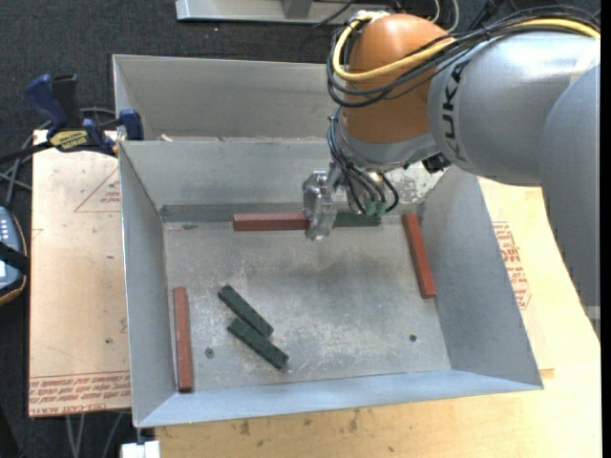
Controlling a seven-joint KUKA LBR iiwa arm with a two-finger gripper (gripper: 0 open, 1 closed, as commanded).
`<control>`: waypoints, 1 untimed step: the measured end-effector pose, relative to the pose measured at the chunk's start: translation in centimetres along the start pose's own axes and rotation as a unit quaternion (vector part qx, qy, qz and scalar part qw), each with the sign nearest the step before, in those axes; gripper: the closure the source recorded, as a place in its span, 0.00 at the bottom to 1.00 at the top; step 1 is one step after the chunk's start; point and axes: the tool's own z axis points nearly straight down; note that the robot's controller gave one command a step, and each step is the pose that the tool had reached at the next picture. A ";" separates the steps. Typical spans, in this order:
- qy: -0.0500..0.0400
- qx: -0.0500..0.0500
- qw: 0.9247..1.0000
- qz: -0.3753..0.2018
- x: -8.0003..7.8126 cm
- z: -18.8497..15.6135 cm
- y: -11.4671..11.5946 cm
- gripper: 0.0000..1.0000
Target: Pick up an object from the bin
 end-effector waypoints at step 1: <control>0.000 0.000 1.000 0.000 0.0 0.0 0.0 1.00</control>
Offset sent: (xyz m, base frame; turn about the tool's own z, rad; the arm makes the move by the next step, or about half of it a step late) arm -0.0379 -0.0755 0.0912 0.0241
